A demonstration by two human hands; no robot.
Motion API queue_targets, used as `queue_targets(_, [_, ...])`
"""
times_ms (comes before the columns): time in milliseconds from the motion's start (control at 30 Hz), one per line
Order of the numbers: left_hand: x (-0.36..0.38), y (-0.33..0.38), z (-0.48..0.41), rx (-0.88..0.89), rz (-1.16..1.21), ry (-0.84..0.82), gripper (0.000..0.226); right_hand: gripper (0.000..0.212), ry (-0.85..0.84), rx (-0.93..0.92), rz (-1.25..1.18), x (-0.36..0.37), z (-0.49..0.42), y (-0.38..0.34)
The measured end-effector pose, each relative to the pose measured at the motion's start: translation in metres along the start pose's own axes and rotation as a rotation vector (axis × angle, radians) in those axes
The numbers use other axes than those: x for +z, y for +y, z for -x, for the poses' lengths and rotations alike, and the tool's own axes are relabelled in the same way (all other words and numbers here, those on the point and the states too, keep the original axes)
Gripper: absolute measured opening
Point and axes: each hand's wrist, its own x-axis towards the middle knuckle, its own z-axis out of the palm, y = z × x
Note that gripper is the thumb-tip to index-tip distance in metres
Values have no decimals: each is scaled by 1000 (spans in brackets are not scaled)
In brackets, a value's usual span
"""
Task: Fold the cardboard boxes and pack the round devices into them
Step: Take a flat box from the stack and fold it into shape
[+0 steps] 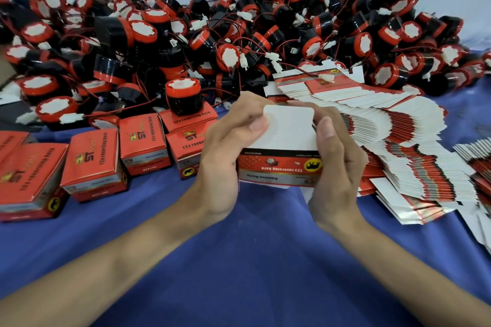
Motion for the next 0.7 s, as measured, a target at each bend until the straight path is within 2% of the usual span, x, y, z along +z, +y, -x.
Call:
queue_targets(100, [-2, 4, -2, -35, 1, -40, 19, 25, -49, 143, -205, -3, -3, -7])
queue_targets(200, [-6, 4, -2, -24, -23, -123, 29, 41, -161, 171, -97, -5, -7, -15])
queue_targets(300, [-4, 4, -1, -22, -75, -134, 32, 50, -230, 173, -27, -10, -13, -18])
queue_targets(500, [-2, 1, -4, 31, -217, -133, 25, 64, -183, 218, -132, -5, -12, -2])
queue_targets(567, [-4, -3, -5, 52, -253, -101, 24, 65, -174, 260, -188, -5, -8, 3])
queue_targets(700, [-5, -11, -8, 6, -220, 112, 49, 58, -100, 359, -252, 0, -3, 11])
